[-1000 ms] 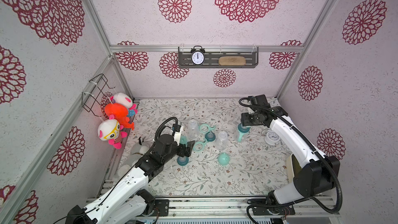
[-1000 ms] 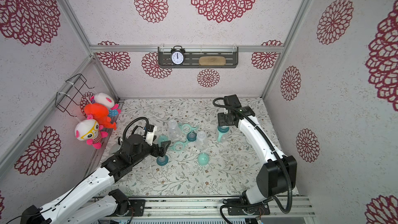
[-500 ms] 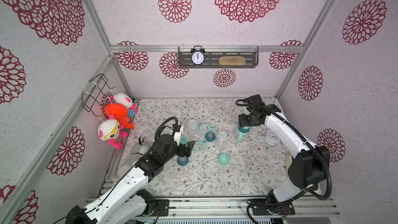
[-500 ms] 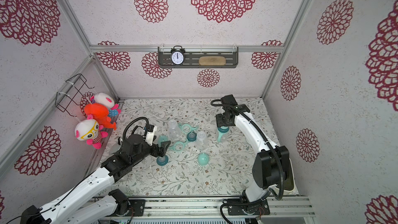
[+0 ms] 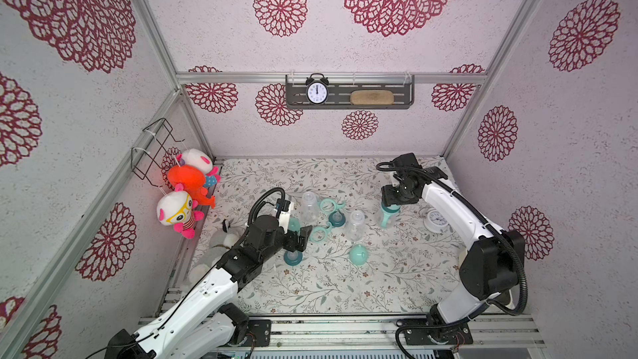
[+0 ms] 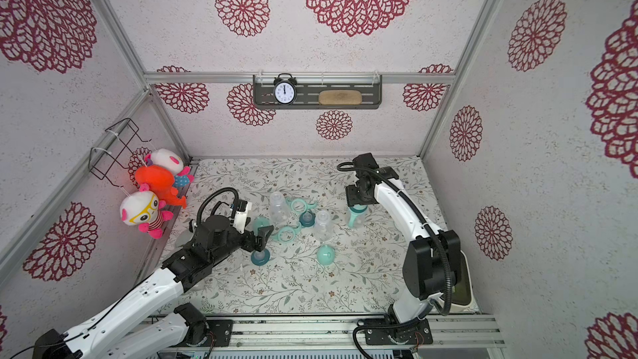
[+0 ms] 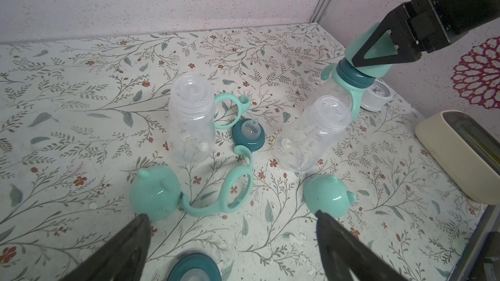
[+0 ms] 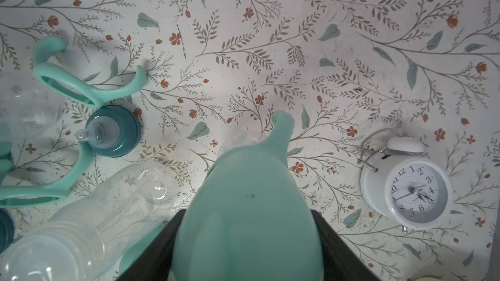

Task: Assemble the baby bottles
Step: Close the lid on the baby bottle.

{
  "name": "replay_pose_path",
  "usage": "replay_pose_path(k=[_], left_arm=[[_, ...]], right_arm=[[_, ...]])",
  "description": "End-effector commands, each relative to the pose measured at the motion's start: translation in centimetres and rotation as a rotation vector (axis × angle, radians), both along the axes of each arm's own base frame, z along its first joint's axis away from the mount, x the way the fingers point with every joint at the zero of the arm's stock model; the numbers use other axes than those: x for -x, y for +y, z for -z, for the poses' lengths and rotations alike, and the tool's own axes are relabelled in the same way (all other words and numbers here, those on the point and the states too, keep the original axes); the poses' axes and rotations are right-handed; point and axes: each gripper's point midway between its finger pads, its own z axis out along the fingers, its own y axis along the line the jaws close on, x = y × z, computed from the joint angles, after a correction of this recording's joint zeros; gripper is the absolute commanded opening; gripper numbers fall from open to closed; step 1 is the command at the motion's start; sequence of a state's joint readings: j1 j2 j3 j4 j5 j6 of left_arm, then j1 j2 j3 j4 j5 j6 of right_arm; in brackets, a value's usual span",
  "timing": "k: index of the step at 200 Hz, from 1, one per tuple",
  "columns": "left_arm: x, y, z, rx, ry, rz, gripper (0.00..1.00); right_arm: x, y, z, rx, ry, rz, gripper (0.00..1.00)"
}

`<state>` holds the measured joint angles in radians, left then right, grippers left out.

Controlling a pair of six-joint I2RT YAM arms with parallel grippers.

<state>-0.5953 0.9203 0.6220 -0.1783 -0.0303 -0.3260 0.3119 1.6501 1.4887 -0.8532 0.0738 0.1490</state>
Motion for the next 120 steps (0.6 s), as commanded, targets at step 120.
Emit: replay_pose_path(k=[120], left_arm=[[-0.2,0.2,-1.0,0.014,-0.022,-0.004,0.98]], right_arm=[[0.1,-0.2,0.7,0.007,0.022,-0.009,0.70]])
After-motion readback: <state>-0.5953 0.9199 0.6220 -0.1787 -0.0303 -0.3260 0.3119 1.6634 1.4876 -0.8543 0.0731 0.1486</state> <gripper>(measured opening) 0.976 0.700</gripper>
